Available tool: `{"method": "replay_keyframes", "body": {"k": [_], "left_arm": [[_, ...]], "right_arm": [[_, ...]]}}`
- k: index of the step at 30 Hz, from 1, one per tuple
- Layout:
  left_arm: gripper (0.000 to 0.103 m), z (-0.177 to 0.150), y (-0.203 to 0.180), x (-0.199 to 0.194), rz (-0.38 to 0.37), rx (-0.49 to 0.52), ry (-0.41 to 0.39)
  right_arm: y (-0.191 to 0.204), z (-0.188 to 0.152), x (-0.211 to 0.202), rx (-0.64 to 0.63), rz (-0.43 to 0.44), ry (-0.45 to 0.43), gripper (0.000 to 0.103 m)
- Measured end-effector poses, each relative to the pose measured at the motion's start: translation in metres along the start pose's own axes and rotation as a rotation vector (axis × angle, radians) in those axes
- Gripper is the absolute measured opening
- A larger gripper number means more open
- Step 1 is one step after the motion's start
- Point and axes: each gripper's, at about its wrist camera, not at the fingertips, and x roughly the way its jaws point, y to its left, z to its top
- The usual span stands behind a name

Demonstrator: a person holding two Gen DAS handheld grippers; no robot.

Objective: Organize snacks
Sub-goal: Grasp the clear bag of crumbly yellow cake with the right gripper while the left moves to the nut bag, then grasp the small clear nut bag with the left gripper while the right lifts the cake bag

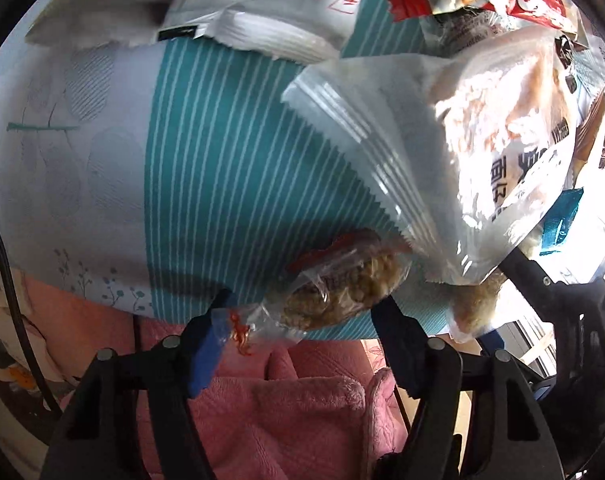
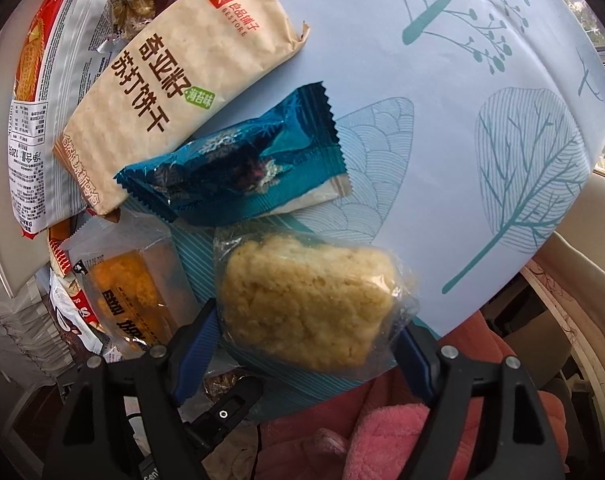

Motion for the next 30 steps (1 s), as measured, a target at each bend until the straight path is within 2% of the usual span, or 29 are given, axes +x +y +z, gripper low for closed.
{"method": "replay_keyframes", "body": {"k": [2,6,9,10,11,14,17,19,21,22,24,25,30], "left_arm": [[0.064,-0.004,0.002,-0.001,0.003,-0.007,-0.012],[0.059,-0.016,0.006,-0.002,0.011,-0.019,-0.046],[0.041,-0.029,0.008,-0.006,-0.013,-0.025,-0.082],[0.031,-0.034,0.008,-0.005,-0.011,-0.024,-0.091],[0.014,-0.038,0.009,-0.003,-0.014,-0.027,-0.094],[0.014,-0.049,0.016,0.003,-0.057,-0.060,-0.114],[0.016,-0.060,0.024,0.002,-0.086,-0.088,-0.156],[0.018,-0.069,0.028,-0.001,-0.079,-0.097,-0.186],[0.033,-0.077,0.028,-0.005,-0.067,-0.097,-0.224],[0.037,-0.080,0.024,-0.006,-0.060,-0.097,-0.237],[0.059,-0.086,0.025,-0.009,-0.041,-0.095,-0.261],[0.064,-0.088,0.020,-0.013,-0.031,-0.094,-0.273],[0.069,-0.099,-0.001,-0.033,0.053,-0.022,-0.382]], "right_arm": [[-0.002,-0.001,-0.001,0.000,0.007,-0.002,0.072],[-0.005,-0.001,-0.001,-0.020,0.049,-0.001,0.071],[-0.019,-0.004,-0.003,-0.030,0.037,0.007,0.071],[-0.023,-0.006,0.000,-0.032,0.041,0.011,0.071],[-0.026,-0.007,0.000,-0.034,0.045,0.015,0.071],[-0.033,-0.009,-0.001,-0.050,0.054,0.014,0.071],[-0.037,-0.010,-0.008,-0.082,0.066,0.002,0.071],[-0.038,-0.011,-0.013,-0.101,0.072,-0.009,0.071],[-0.038,-0.013,-0.020,-0.117,0.072,-0.020,0.071],[-0.038,-0.012,-0.022,-0.127,0.071,-0.024,0.071],[-0.042,-0.013,-0.027,-0.146,0.072,-0.030,0.071],[-0.043,-0.013,-0.029,-0.153,0.075,-0.032,0.071],[-0.046,-0.006,-0.042,-0.181,0.091,-0.048,0.071]]}}
